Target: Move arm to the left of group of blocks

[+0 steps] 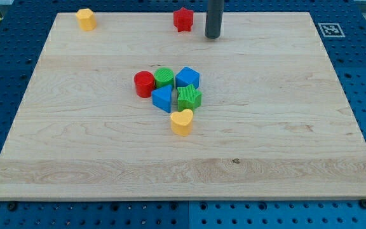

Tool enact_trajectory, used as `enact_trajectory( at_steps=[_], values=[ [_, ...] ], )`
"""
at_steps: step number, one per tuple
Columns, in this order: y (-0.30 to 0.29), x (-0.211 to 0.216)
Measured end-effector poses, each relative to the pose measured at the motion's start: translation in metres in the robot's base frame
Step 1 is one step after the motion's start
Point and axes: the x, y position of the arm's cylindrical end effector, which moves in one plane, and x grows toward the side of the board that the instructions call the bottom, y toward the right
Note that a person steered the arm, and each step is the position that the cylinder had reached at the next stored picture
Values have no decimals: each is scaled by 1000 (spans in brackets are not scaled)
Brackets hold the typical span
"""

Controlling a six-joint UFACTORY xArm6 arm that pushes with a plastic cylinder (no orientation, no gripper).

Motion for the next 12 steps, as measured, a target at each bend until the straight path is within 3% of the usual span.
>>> enact_trajectory(
  at_steps=[3,6,7,8,10,11,12],
  values=[
    [0,6],
    [-11,46],
    [-46,50],
    [-120,60],
    [-228,115],
    [-246,160],
    [-205,199]
  ],
)
